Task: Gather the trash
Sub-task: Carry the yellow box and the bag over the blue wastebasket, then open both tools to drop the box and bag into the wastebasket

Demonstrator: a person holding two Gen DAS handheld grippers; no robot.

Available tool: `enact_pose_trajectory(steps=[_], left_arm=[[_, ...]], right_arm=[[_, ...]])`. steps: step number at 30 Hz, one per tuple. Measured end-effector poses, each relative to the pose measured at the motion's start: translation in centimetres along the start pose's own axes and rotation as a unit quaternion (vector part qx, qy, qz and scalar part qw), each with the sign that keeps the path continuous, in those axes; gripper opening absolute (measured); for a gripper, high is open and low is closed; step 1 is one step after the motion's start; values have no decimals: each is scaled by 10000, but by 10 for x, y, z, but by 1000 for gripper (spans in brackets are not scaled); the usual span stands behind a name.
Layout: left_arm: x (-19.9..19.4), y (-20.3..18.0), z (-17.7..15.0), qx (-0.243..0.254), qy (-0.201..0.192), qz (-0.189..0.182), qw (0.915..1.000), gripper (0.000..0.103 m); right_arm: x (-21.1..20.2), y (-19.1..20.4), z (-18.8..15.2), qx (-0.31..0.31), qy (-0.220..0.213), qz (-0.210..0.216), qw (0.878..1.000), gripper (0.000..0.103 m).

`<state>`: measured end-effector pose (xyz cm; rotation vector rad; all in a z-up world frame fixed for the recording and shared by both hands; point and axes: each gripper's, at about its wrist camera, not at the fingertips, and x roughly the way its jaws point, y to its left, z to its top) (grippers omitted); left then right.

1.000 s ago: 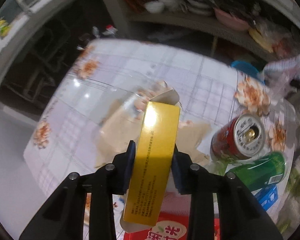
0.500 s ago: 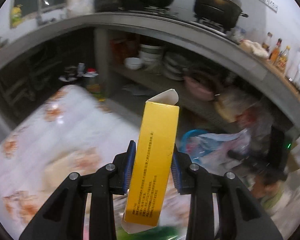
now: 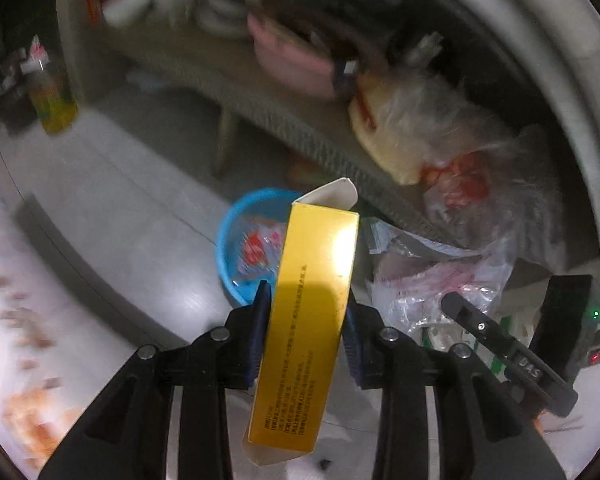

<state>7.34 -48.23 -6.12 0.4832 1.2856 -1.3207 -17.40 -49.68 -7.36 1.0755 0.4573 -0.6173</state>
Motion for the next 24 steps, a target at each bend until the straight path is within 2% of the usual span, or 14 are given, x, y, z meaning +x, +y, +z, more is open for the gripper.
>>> enact_pose_trajectory(steps=[3, 4, 5, 6, 7, 10, 16, 19, 24], left_arm=[[38, 1, 14, -274, 85, -58, 9996, 34], [50, 4, 20, -364, 130, -75, 9992, 42], [56, 7, 21, -435, 146, -84, 9989, 48], [61, 13, 22, -548, 136, -53, 9984, 60], [62, 18, 24, -695, 99, 11, 9975, 64], [52, 25, 19, -829, 40, -107, 9965, 66], [-2, 31, 0, -673, -372, -212, 9968, 70], [-46, 38, -23, -651, -702, -274, 9950, 71], [-141, 53, -103, -763, -1568, -156, 9846, 77]], right_arm=[[24, -25, 16, 337, 43, 22, 9994, 17], [41, -36, 22, 447, 160, 8, 9989, 21], [51, -43, 25, 513, 255, -52, 9983, 32], [66, -53, 28, 599, 386, -195, 9973, 40], [76, -59, 29, 627, 471, -314, 9964, 48], [100, -74, 21, 540, 666, -950, 9918, 48], [76, -58, -4, 179, 513, -1055, 9929, 49], [48, -28, -12, -259, 324, -1014, 9940, 50], [11, 49, -29, -1432, 51, -786, 9866, 63]])
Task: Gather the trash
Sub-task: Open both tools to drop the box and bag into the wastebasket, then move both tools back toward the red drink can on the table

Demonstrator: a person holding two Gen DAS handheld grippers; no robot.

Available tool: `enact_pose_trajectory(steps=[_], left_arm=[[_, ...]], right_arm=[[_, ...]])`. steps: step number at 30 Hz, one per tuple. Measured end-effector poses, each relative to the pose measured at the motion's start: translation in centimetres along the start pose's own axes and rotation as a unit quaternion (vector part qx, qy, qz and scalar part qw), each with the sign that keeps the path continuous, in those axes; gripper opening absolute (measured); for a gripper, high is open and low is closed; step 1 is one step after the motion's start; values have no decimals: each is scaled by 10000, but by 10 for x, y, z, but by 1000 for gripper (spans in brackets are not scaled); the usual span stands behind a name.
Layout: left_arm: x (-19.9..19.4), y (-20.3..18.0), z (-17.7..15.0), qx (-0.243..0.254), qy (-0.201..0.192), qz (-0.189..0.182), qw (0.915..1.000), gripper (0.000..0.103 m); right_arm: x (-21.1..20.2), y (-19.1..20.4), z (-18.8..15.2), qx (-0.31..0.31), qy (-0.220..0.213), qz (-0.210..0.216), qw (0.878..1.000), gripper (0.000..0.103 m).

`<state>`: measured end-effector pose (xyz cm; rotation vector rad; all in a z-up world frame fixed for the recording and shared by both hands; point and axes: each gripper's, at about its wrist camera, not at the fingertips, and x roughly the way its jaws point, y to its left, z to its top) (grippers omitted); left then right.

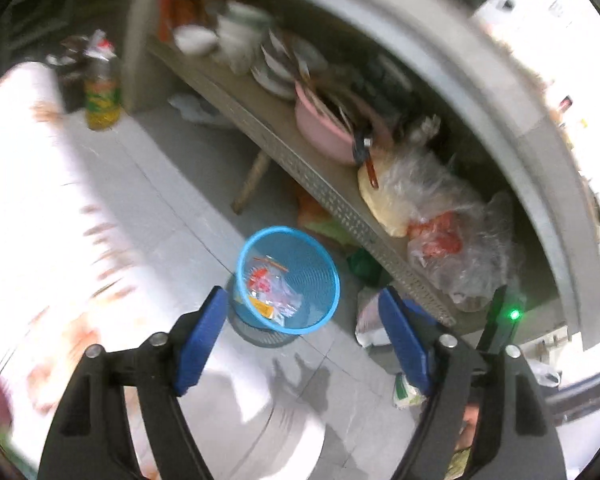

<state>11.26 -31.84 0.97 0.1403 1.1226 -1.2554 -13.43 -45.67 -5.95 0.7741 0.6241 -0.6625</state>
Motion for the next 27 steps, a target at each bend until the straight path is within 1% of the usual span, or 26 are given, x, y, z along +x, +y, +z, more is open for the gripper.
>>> enact_pose_trajectory(steps=[1, 2, 3, 4, 5, 6, 7, 8, 9, 11, 12, 13, 14, 16, 17, 18, 20, 21, 23, 25, 26, 27], left_arm=[[-25, 8, -14, -67, -209, 60, 9997, 78], [-45, 15, -26, -124, -363, 136, 9992, 78], [-64, 23, -38, -188, -523, 246, 9981, 80], [-85, 32, -52, -265, -708, 373, 9964, 81], [-107, 42, -68, -371, -887, 545, 9939, 81], [-130, 53, -86, -494, -1110, 782, 9895, 82], [-151, 61, -103, -606, -1301, 984, 9847, 83], [-164, 67, -114, -688, -1414, 1138, 9810, 83], [-180, 74, -130, -800, -1541, 1350, 9755, 84], [-203, 87, -155, -983, -1698, 1606, 9673, 85], [-211, 92, -166, -1080, -1742, 1694, 9640, 85], [-216, 97, -173, -1150, -1764, 1744, 9619, 85], [-223, 103, -183, -1252, -1801, 1802, 9589, 85], [-233, 111, -199, -1418, -1878, 1809, 9549, 85], [-234, 112, -202, -1457, -1900, 1793, 9542, 85], [-236, 115, -206, -1485, -1923, 1770, 9537, 85], [-237, 117, -208, -1479, -1932, 1762, 9538, 85], [-236, 117, -207, -1461, -1926, 1785, 9538, 85], [-235, 118, -206, -1396, -1922, 1788, 9548, 85], [-233, 119, -202, -1373, -1917, 1741, 9561, 85], [-231, 119, -200, -1376, -1909, 1720, 9566, 85], [-230, 121, -199, -1378, -1891, 1700, 9572, 85]], right_arm=[[-11, 27, -2, -363, -53, 184, 9992, 66], [-15, 46, -3, -624, -76, 319, 9975, 69], [-22, 72, -7, -1000, -94, 501, 9937, 71], [-25, 90, -10, -1266, -93, 630, 9899, 77], [-29, 120, -18, -1702, -67, 880, 9814, 85], [-31, 145, -26, -2056, -12, 1126, 9721, 89], [-32, 177, -40, -2521, 100, 1481, 9562, 93], [-30, 195, -49, -2804, 201, 1696, 9446, 95], [-26, 217, -62, -3133, 330, 1888, 9301, 95], [-11, 247, -81, -3565, 463, 1911, 9134, 95], [1, 257, -88, -3674, 552, 1839, 9100, 95], [14, 262, -90, -3685, 647, 1735, 9110, 95], [29, 267, -94, -3652, 792, 1550, 9145, 95], [52, 274, -95, -3566, 920, 1361, 9197, 95], [68, 278, -97, -3566, 1069, 1171, 9207, 95], [79, 283, -101, -3611, 1193, 1093, 9184, 95], [93, 296, -110, -3709, 1349, 1191, 9111, 95], [97, 304, -114, -3856, 1273, 1148, 9066, 95], [103, 319, -123, -4146, 1267, 1128, 8940, 95], [108, 327, -129, -4364, 1199, 1030, 8858, 95], [110, 334, -133, -4483, 1188, 1040, 8798, 95], [112, 338, -134, -4525, 1220, 1109, 8764, 95]])
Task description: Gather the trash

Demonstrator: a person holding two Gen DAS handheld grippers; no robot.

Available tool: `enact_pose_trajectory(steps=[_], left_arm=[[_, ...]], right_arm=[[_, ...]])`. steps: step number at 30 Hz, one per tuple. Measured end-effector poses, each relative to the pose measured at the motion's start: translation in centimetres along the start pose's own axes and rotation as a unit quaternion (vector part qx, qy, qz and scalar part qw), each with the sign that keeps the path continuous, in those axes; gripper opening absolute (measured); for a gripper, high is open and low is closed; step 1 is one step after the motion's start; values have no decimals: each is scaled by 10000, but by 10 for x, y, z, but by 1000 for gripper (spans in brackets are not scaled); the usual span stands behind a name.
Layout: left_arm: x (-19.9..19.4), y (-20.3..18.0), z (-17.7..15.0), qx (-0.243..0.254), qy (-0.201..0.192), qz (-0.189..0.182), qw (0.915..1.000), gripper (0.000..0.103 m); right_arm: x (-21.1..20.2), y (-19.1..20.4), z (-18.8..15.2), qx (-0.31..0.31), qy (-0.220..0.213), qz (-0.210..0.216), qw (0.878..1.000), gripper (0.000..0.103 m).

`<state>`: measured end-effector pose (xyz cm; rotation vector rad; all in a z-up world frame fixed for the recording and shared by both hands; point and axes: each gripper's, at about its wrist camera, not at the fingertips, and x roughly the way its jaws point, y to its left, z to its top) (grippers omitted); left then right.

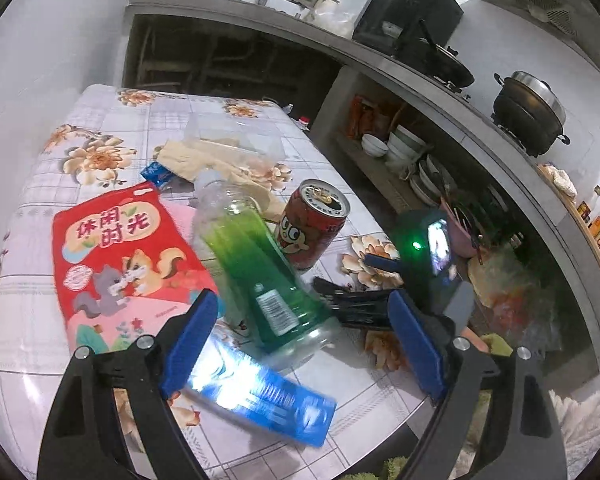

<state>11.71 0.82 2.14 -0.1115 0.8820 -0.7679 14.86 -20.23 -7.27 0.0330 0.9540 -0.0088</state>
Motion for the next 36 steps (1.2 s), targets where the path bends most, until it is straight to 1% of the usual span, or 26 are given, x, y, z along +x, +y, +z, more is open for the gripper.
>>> enact_pose_trajectory(steps=[4, 10, 19, 23, 25, 33, 36], left_arm=[[7, -2, 1, 19, 85, -15, 10000, 85], [16, -10, 4, -11, 160, -54, 9999, 85], [26, -35, 22, 364, 222, -249, 9988, 85], [20, -48, 35, 565, 148, -314, 9978, 85], [16, -53, 41, 594, 74, -355, 9976, 87], [7, -64, 51, 571, -86, -380, 9976, 90], [7, -69, 52, 543, -63, -374, 9978, 90]], right_arm=[[12, 7, 11, -24, 9, 0, 10000, 96], [13, 6, 12, -11, 13, -1, 10000, 96], [12, 6, 13, -12, 13, 3, 10000, 96], [12, 5, 13, -13, 14, 4, 10000, 96], [12, 6, 14, -13, 14, 6, 10000, 96], [12, 6, 14, -13, 17, 6, 10000, 96], [12, 6, 14, -13, 18, 6, 10000, 96]])
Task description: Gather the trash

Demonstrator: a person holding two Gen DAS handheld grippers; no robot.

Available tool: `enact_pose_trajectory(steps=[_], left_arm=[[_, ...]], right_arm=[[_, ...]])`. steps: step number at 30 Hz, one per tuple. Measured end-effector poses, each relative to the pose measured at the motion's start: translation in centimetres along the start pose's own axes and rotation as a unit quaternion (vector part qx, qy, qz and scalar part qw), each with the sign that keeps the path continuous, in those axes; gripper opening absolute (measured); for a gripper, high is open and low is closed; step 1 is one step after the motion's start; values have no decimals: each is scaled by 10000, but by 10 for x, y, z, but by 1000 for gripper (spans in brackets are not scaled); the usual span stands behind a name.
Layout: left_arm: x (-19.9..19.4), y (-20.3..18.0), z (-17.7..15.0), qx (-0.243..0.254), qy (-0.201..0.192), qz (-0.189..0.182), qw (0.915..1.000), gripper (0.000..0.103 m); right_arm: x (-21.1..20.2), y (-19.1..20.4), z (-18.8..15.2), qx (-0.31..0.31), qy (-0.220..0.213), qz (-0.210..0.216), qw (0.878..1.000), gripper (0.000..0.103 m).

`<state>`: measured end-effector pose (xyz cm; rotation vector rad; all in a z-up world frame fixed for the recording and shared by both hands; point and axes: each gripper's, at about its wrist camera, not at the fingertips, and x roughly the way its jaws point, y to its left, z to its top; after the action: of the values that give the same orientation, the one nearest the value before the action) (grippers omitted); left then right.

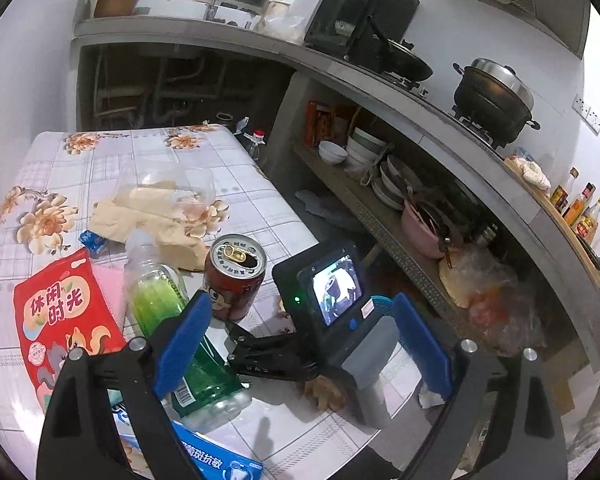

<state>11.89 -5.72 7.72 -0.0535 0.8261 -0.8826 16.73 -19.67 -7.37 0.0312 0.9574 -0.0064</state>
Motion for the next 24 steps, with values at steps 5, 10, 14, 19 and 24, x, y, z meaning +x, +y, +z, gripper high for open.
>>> enact_pose_trajectory(steps=[5, 10, 14, 19, 24], left_arm=[[2, -6, 0, -30, 47, -61, 10000, 90], [4, -11, -1, 76, 55, 12, 10000, 91], [10, -11, 0, 37, 151, 3, 9999, 91], [18, -14, 0, 92, 214, 41, 9997, 91], [25, -15, 2, 49, 250, 75, 9996, 91]], right_arm=[[0, 0, 0, -1, 1, 1, 10000, 96], [0, 0, -1, 0, 0, 2, 10000, 96], [0, 0, -1, -1, 0, 3, 10000, 96], [0, 0, -1, -1, 1, 3, 10000, 96], [0, -1, -2, -1, 1, 4, 10000, 96]])
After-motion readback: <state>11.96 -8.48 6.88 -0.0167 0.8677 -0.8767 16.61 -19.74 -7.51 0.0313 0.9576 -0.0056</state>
